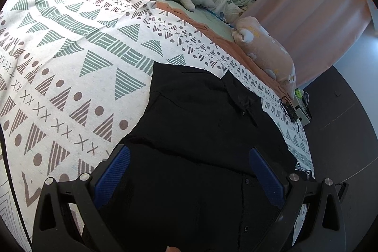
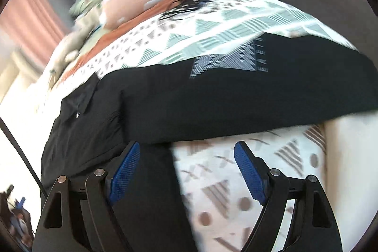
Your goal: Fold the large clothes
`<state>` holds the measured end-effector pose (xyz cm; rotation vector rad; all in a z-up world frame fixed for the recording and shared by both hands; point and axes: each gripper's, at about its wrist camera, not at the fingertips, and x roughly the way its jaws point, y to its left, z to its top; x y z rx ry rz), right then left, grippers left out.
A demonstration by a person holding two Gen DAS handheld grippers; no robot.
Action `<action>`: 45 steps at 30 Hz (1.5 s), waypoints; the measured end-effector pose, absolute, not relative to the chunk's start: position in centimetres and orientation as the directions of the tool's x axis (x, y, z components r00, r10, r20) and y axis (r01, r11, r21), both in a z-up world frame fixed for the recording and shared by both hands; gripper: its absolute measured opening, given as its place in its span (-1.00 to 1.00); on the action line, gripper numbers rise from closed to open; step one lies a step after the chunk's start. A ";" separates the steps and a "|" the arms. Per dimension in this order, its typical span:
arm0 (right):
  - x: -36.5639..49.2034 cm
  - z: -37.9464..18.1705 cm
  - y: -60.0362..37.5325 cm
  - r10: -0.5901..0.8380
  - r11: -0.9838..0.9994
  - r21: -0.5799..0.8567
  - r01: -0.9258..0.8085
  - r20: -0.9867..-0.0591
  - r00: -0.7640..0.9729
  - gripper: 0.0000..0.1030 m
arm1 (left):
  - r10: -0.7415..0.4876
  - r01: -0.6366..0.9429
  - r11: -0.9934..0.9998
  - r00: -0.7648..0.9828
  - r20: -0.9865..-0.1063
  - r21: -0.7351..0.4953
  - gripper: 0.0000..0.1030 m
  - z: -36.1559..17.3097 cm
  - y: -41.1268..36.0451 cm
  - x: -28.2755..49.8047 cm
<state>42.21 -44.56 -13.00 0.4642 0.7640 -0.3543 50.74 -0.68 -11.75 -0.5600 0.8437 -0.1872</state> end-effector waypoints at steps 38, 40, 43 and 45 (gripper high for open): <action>41.4 -7.4 -45.2 -0.358 0.804 0.308 0.508 -0.431 0.828 -0.69 | -0.329 -0.060 0.846 0.723 -0.607 -0.529 1.00 -10.6 -0.5 50.0; 41.5 -5.9 -42.9 -0.337 0.838 0.280 0.468 -0.410 0.848 -0.69 | -0.333 -0.057 0.843 0.727 -0.600 -0.536 1.00 -10.4 -0.3 49.8; 41.6 -4.2 -39.6 -0.293 0.878 0.248 0.409 -0.397 0.870 -0.69 | -0.345 -0.055 0.831 0.730 -0.590 -0.554 1.00 -10.2 0.2 49.7; 41.9 -3.4 -37.1 -0.259 0.902 0.225 0.368 -0.398 0.880 -0.69 | -0.356 -0.053 0.820 0.732 -0.581 -0.569 1.00 -10.1 0.6 49.6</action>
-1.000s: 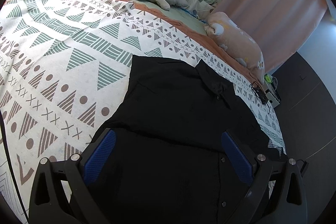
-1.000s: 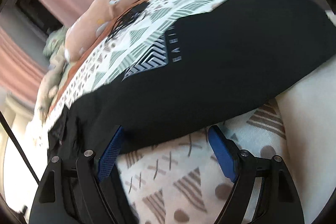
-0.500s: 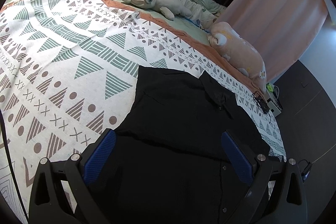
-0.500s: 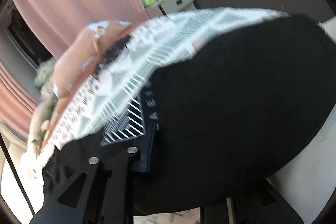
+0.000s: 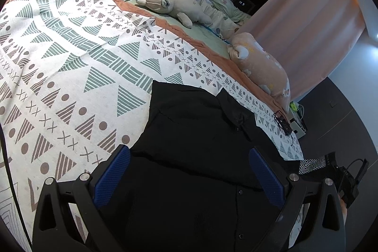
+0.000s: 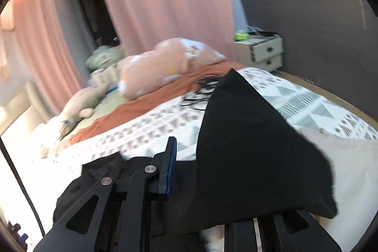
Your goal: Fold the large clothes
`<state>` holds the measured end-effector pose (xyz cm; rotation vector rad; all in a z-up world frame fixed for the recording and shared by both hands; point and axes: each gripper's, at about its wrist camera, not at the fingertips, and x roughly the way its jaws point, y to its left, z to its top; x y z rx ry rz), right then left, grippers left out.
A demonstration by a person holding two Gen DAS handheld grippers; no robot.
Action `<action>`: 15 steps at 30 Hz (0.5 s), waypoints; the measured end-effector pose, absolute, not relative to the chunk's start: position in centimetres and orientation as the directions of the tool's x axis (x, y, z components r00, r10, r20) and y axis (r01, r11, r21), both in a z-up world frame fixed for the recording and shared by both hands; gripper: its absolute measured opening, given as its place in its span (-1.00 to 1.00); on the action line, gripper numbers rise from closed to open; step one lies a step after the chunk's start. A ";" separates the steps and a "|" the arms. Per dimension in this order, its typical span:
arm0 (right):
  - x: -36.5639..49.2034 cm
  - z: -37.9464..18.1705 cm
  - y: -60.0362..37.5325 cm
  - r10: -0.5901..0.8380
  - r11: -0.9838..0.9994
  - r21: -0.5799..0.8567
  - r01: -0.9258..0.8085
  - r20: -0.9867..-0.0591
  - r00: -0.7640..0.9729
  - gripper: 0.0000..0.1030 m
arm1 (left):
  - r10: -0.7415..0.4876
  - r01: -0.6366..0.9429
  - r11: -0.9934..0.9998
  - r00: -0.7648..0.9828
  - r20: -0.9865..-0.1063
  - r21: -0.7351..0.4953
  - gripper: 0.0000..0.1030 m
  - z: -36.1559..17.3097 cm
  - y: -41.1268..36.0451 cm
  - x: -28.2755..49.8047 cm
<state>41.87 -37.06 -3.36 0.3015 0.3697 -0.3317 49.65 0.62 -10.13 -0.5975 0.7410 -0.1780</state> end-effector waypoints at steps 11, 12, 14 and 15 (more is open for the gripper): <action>45.8 -6.2 -29.9 -0.041 0.950 0.245 0.193 -0.515 0.856 -0.69 | -0.406 -0.041 0.778 0.729 -0.551 -0.627 1.00 -10.1 1.8 49.3; 46.5 -7.2 -28.8 -0.022 0.953 0.246 0.178 -0.529 0.848 -0.69 | -0.408 -0.042 0.775 0.730 -0.549 -0.631 1.00 -10.1 1.9 49.3; 48.1 -8.3 -28.3 0.009 0.954 0.256 0.159 -0.554 0.833 -0.69 | -0.413 -0.042 0.768 0.731 -0.544 -0.639 1.00 -10.1 2.1 49.3; 48.8 -9.6 -27.5 0.027 0.951 0.267 0.157 -0.577 0.816 -0.69 | -0.416 -0.041 0.764 0.731 -0.541 -0.643 1.00 -10.1 2.2 49.3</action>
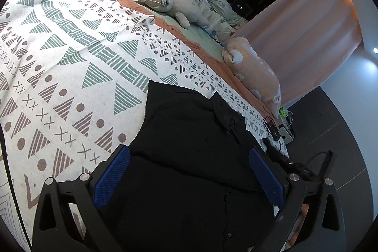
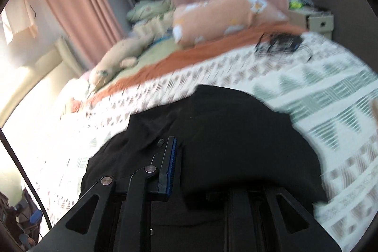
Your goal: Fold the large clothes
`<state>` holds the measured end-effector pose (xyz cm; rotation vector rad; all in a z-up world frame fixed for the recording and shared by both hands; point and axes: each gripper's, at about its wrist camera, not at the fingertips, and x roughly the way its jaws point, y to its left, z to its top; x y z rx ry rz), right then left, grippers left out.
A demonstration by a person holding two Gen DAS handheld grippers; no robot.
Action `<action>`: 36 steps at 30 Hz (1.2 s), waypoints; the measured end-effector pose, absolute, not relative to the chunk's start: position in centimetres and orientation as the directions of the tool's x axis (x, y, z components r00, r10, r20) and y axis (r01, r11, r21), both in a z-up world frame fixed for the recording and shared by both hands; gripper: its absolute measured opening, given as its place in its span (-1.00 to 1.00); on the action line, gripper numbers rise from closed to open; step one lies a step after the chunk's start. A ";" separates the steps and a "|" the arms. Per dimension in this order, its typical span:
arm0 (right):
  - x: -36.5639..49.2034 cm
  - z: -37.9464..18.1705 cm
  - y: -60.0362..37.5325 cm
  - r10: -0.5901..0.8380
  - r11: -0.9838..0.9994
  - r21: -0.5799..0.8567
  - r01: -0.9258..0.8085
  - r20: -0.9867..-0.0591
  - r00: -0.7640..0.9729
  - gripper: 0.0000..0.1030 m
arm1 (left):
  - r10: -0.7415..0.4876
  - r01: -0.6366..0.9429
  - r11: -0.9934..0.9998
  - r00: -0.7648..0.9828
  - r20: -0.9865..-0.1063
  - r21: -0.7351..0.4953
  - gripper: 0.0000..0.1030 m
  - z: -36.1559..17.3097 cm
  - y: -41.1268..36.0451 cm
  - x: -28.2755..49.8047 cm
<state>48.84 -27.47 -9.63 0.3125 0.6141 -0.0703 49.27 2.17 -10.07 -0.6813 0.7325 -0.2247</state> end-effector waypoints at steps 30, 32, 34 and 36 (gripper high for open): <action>46.4 -9.9 -42.0 -0.113 0.923 0.146 0.357 -0.784 0.611 0.39 | -0.413 -0.021 0.797 0.712 -0.569 -0.604 1.00 -10.1 0.5 49.4; 46.5 -9.4 -43.2 -0.142 0.913 0.136 0.384 -0.777 0.613 0.39 | -0.409 -0.022 0.800 0.711 -0.572 -0.599 1.00 -10.2 0.4 49.5; 47.1 -9.3 -43.7 -0.166 0.909 0.122 0.398 -0.771 0.615 0.39 | -0.406 -0.024 0.802 0.710 -0.575 -0.596 1.00 -10.2 0.4 49.6; 47.8 -10.0 -43.3 -0.182 0.910 0.101 0.402 -0.774 0.606 0.39 | -0.403 -0.027 0.806 0.708 -0.580 -0.592 1.00 -10.3 0.4 49.6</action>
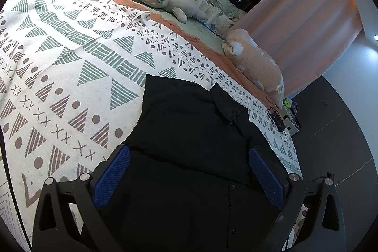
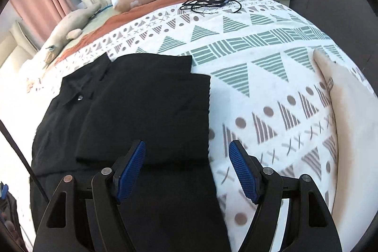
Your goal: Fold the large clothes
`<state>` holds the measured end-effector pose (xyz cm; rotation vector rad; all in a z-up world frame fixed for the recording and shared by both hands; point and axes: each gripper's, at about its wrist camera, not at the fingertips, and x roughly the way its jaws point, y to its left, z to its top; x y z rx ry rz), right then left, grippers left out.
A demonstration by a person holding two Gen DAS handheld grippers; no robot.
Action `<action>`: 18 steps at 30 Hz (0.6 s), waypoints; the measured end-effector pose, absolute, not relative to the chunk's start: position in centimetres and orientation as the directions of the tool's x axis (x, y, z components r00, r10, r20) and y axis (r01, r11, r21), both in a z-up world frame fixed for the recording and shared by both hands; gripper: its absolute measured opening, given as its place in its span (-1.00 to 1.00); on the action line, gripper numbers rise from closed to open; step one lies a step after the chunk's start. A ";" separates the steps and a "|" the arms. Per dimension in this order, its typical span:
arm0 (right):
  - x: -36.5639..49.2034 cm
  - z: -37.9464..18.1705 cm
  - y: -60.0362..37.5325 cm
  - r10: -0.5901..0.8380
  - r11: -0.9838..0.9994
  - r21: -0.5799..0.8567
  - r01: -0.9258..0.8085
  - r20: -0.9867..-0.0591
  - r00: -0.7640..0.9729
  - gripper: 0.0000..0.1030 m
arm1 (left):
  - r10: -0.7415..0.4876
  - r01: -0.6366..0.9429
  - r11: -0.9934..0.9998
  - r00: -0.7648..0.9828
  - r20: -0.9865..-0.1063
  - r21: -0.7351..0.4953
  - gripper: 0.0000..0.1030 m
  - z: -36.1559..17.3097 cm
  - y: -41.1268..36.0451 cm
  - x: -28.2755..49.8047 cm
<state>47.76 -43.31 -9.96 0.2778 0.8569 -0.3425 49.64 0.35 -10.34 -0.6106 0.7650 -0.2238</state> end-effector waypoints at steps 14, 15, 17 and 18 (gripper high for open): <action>52.9 -14.9 -38.9 -0.248 0.926 -0.065 0.372 -0.849 0.467 -0.47 | -0.393 -0.047 0.816 0.686 -0.613 -0.576 1.00 -11.3 0.2 50.2; 53.0 -14.6 -38.7 -0.249 0.929 -0.072 0.364 -0.848 0.468 -0.52 | -0.395 -0.046 0.816 0.685 -0.613 -0.577 1.00 -11.3 0.2 50.2; 52.9 -13.6 -38.4 -0.257 0.930 -0.078 0.360 -0.838 0.481 -0.55 | -0.400 -0.049 0.809 0.685 -0.609 -0.586 1.00 -11.2 0.5 50.1; 52.8 -13.0 -38.3 -0.266 0.928 -0.085 0.362 -0.831 0.488 -0.56 | -0.403 -0.050 0.804 0.687 -0.605 -0.593 1.00 -11.1 0.7 50.0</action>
